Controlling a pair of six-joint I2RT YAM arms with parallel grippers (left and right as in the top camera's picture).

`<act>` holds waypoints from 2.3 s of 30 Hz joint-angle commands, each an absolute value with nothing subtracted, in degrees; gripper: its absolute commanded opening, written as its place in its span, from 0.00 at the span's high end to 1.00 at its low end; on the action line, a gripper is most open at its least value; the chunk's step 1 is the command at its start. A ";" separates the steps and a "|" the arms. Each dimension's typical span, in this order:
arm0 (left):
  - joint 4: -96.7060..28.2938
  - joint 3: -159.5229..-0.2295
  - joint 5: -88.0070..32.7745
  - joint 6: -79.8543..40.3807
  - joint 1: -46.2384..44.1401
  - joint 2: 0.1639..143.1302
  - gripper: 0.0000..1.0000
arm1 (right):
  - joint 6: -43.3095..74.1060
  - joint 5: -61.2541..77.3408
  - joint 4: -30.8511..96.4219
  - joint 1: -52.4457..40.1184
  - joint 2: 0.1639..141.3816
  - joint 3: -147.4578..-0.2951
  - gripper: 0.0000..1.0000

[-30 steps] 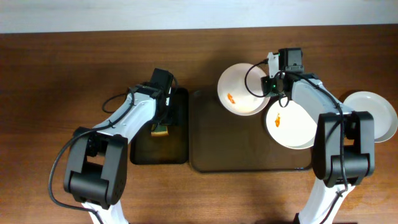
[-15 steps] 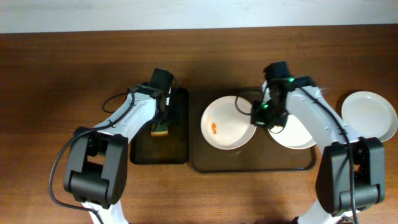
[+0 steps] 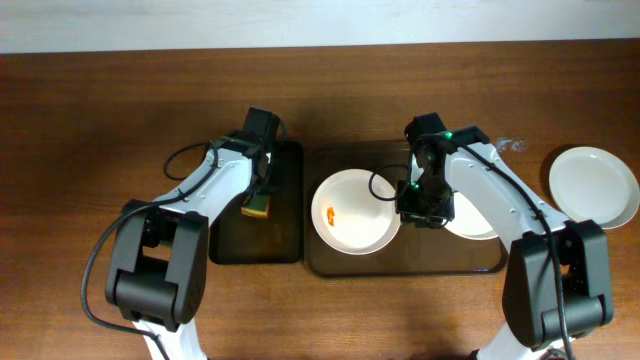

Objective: Clean dirty plates on tray and stack at the side

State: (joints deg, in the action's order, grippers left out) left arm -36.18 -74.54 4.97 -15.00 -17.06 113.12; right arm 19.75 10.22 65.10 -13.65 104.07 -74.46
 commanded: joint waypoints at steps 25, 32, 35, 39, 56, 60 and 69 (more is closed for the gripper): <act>-41.65 -74.52 3.22 -14.52 -16.71 113.78 0.14 | 15.22 12.23 60.58 -10.11 102.59 -76.20 0.19; -41.65 -74.52 3.20 -14.52 -16.71 113.78 0.13 | 15.25 12.23 61.45 -10.11 102.59 -76.18 0.02; -41.65 -74.52 3.20 -14.52 -16.71 113.78 0.13 | 15.25 12.21 63.94 -10.11 102.59 -76.18 0.10; -41.65 -74.52 3.22 -14.52 -16.71 113.78 0.13 | 15.25 12.21 65.82 -10.11 102.59 -76.18 0.16; -41.43 -74.52 3.22 -14.52 -16.71 113.78 0.10 | 15.22 10.50 64.29 -10.15 102.59 -76.18 0.10; -41.43 -74.52 3.22 -14.52 -16.71 113.78 0.10 | 15.20 10.52 64.58 -10.15 102.59 -76.18 0.10; -41.45 -74.52 3.22 -14.52 -16.71 113.78 0.10 | 15.22 10.50 64.75 -10.17 102.59 -75.37 0.12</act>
